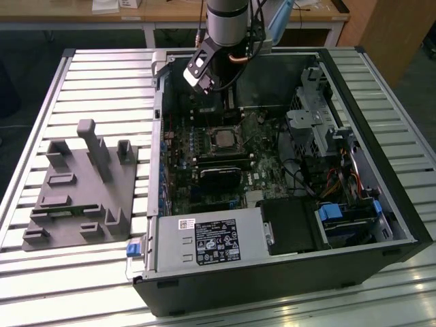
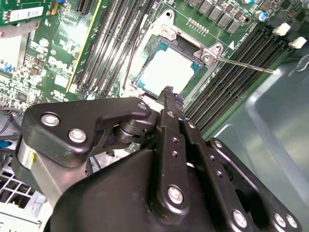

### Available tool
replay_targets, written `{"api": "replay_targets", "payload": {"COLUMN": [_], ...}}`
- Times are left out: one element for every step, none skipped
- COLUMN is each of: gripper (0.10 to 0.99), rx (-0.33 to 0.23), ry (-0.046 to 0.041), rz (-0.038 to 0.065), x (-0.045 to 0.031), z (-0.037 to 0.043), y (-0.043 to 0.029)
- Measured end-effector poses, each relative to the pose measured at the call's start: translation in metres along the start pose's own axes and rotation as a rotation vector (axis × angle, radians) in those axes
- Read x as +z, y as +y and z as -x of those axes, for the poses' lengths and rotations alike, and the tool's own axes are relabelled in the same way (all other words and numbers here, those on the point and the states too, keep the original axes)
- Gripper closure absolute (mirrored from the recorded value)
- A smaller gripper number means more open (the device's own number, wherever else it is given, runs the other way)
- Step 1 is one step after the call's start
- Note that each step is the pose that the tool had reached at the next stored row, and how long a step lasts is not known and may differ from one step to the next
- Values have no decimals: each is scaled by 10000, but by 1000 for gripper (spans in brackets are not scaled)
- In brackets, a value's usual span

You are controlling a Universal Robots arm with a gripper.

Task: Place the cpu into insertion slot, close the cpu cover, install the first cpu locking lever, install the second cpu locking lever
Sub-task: 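Place the cpu into insertion slot, then close the cpu cover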

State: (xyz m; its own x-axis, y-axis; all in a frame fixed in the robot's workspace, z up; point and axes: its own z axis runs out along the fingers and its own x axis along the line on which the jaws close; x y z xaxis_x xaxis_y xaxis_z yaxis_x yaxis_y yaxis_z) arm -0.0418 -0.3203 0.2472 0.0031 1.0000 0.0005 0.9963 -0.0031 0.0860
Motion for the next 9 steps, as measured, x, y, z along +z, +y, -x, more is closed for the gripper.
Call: {"api": "replay_targets", "payload": {"gripper": [980, 980, 980, 980, 980, 980, 980, 980, 980], "rx": [1, 1, 1, 0, 1, 1, 0, 0, 0], "ry": [2, 3, 4, 1, 1, 1, 1, 1, 1], "rz": [1, 2, 3, 1, 1, 1, 1, 1, 1], "x": [-1, -1, -1, -7, -12, -13, -13, -13, -14], "z": [0, 0, 0, 0, 0, 0, 0, 0, 0], "y": [0, 0, 0, 1, 1, 1, 1, 1, 1]}}
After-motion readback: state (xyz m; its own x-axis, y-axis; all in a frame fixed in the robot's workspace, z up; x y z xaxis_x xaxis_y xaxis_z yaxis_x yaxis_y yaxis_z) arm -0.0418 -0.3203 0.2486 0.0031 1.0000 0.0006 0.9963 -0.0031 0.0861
